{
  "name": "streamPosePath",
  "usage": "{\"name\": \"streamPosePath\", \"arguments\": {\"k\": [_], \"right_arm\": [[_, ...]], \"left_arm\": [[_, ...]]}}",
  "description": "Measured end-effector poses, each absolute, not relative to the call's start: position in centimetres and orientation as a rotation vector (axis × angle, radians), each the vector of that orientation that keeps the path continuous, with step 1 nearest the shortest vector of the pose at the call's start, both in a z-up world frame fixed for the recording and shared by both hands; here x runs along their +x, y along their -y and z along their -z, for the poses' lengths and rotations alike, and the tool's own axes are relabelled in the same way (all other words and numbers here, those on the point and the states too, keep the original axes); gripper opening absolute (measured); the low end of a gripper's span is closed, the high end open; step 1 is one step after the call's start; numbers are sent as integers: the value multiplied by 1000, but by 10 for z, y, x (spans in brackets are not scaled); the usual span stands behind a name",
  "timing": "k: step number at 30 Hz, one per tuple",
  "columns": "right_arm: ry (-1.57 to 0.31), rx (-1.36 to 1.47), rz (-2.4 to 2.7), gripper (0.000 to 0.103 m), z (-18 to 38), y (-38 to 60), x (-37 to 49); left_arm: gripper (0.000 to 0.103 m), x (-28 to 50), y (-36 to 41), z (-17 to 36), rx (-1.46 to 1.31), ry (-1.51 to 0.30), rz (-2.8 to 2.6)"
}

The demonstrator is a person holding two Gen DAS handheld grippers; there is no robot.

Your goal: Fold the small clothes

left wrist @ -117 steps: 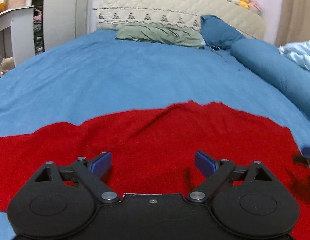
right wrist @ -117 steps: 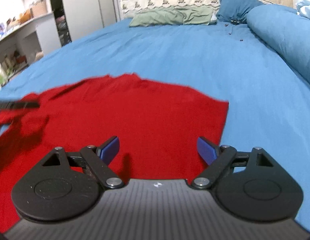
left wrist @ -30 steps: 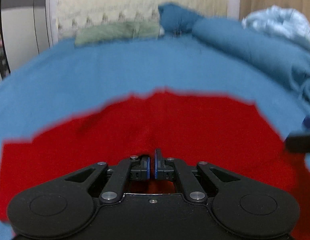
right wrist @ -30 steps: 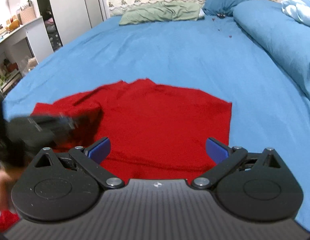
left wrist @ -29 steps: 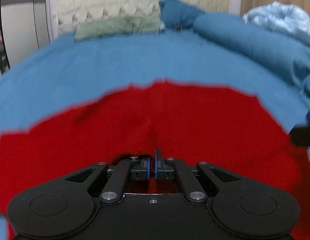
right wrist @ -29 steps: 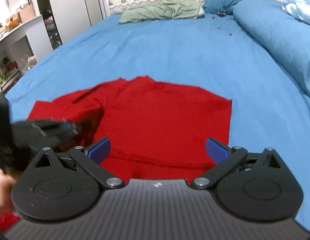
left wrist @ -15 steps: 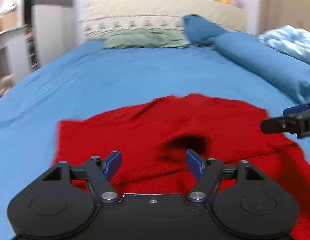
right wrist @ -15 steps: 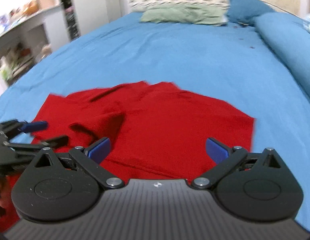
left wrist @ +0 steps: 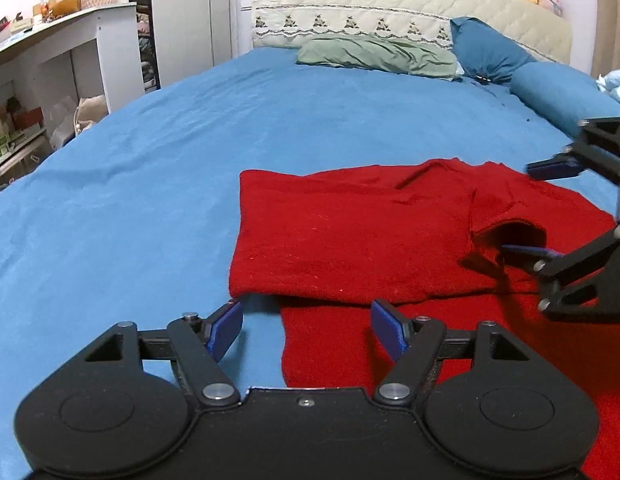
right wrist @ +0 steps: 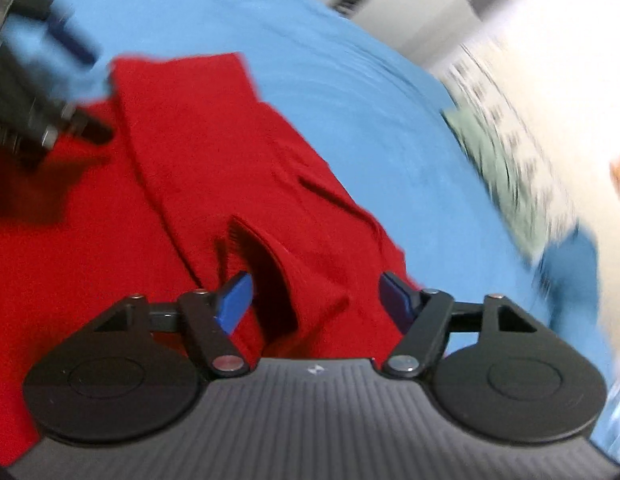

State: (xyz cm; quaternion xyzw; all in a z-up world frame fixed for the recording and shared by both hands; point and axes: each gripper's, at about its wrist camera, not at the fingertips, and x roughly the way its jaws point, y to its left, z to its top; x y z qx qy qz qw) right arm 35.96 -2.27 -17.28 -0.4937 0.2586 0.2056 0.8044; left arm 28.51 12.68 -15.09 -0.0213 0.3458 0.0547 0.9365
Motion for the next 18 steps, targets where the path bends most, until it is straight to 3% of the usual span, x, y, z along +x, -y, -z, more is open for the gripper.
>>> {"name": "streamPosePath", "arguments": {"k": [3,5,6,7,10,18], "right_arm": [[-507,-1257,-528,66,192,10,358],[-511,-1345,-569,44,202,6,359],[-528,-1368,-582,25,206,6,361],[-550,-1371,-585,20,209,6,365],[-572,-1240,-546,20,195,19,374],[-654,-278,-126,20,128,162,403]], "left_arm": [[75,283,-127,152,-37,-708,-111],[75,283,-126,154,-34,-712,-109],[75,284,-126,155,-36,-714,-108],[75,284,-127,155,-38,-715,-108],[75,284,-129,156,-47,-713,-108],[75,291,-135,161,-51,-720,-128]]}}
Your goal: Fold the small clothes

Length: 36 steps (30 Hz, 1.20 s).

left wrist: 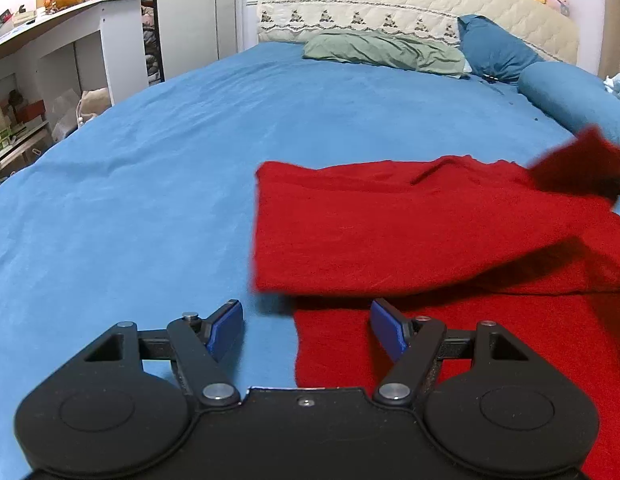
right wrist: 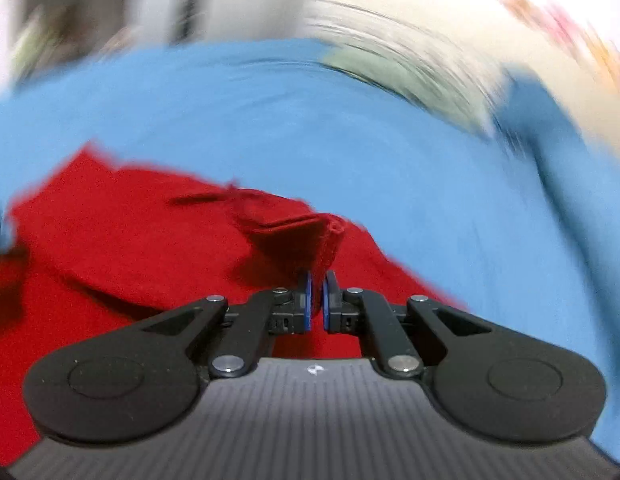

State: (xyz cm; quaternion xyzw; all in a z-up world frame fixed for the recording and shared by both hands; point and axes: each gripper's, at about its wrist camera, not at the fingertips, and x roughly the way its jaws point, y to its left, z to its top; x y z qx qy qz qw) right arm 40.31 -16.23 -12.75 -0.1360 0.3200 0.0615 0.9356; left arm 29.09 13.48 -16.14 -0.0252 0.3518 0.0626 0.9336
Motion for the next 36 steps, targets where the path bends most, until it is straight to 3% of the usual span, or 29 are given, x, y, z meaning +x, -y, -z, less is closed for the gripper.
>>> {"name": "streamPosePath", "arguments": {"k": [5,9,11,13,15,17,19,25,31,36], "right_arm": [[-751,-16,-49,21,172,222,399],[-721,128,-42,27,183,242,391],[-714,133,-46,36,183,240,390],[-710,115,-43,62,184,239,393],[-693,111,-25,64,182,236,389],[-707,119,-12,60,180,240,395],[-738,125,-18,19,178,245,394],[-669,112,-21,20,146,255,395],[-620,90,18,20,117,283,401],[-594,95,28,20,117,292,398]], "left_arm": [[73,296,-131,171,-46,-732,-134],[73,296,-132,173,-46,-727,-140],[73,298,-133,171,-36,-722,-146],[73,301,-134,171,-25,-718,-151],[72,304,-136,170,-14,-713,-153],[70,308,-137,169,-4,-707,-153],[67,313,-138,170,-1,-707,-144],[51,322,-133,171,15,-702,-88],[11,333,-125,172,42,-691,-34],[9,311,-125,163,73,-616,-84]]}}
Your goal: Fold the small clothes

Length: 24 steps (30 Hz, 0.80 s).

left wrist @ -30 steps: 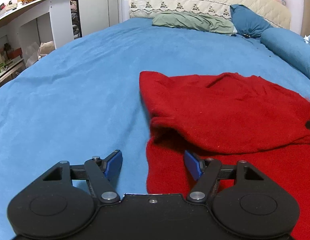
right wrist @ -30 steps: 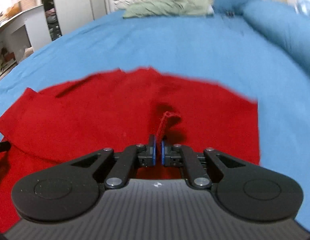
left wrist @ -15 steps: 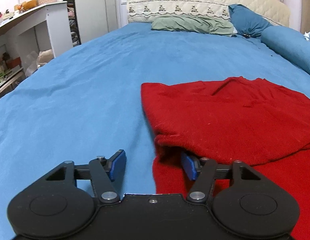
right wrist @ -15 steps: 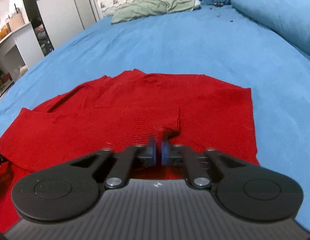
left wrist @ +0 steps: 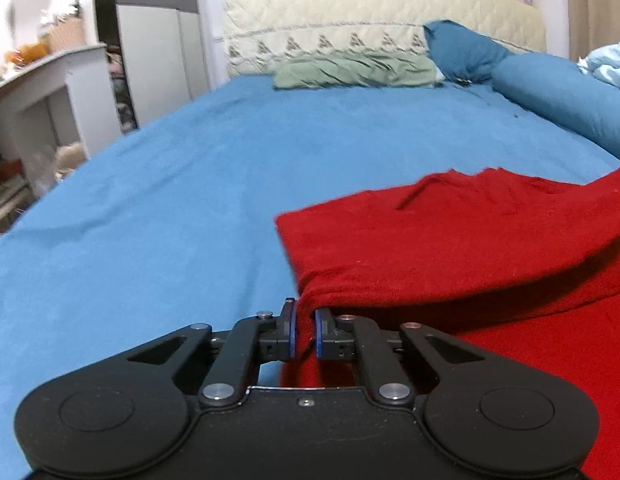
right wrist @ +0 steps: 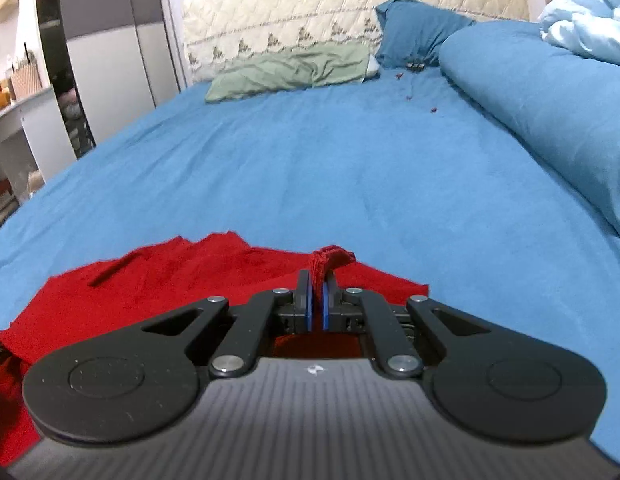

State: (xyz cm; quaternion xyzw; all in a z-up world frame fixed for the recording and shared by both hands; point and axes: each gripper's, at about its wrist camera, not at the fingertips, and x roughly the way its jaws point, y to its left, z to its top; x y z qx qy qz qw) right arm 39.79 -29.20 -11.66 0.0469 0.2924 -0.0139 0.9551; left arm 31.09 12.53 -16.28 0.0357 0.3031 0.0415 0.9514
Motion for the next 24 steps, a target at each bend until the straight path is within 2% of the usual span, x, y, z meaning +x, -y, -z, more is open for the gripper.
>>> {"name": "streamPosePath", "arguments": {"k": [5,9,11,13,14,15,19,24], "right_arm": [[-680,65,44,20,154,291,385],[-723,47,50,21,176,294,372],[-718,47,68,32,175,296,365],[-700,39,103,63,168,298,356],[-665,33,106,69,163,297,349],[-638,29,104,76,159,297,344],[-622,27,24,78,154,280,344],[-664,24,-10,78,174,262,358]], "left_arm": [[9,304,-133,183,54,-684,-110],[9,296,-133,176,72,-700,-128],[10,289,-133,166,64,-696,-133],[27,282,-131,149,48,-648,-110],[41,282,-130,142,37,-628,-92],[45,284,-127,136,24,-612,-66],[55,311,-107,136,-22,-625,23],[55,342,-96,168,-50,-723,33]]}}
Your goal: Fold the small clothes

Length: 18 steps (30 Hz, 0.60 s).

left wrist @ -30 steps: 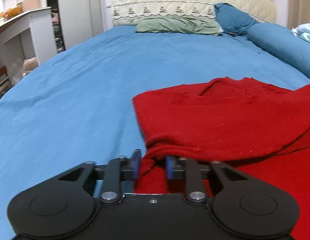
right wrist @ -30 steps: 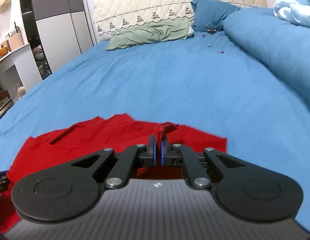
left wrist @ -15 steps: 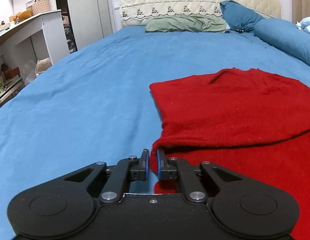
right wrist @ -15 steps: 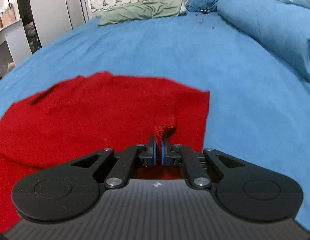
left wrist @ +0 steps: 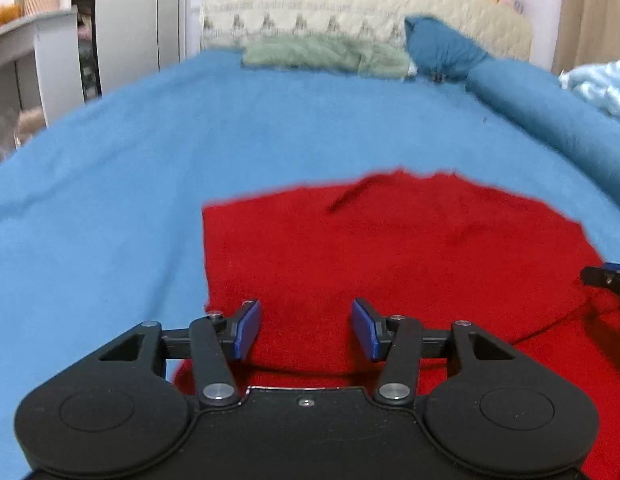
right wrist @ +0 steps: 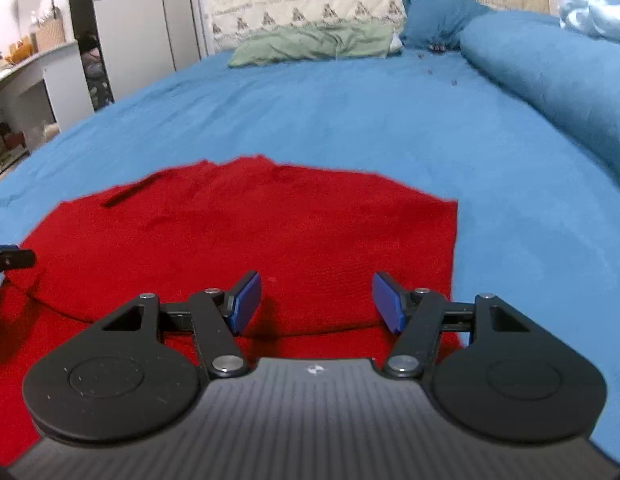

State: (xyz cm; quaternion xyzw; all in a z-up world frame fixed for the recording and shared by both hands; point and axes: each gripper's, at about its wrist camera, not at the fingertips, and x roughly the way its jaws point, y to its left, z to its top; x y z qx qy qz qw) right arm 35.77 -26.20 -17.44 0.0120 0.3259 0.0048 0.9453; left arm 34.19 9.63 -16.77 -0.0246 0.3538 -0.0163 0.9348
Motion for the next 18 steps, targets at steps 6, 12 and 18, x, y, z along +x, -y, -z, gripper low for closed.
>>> {"name": "streamPosePath", "arguments": {"k": [6,12,18], "right_arm": [[-676,88,20,78,192,275,360],[-648,127,23,78,172,278,348],[-575,87,11,80,100,286,289]], "left_arm": [[56,349,-100,172,-81,-748,21],[56,334,-96,144,-74,-743,-4],[66,292,-87,80,-36,-668,-1]]}}
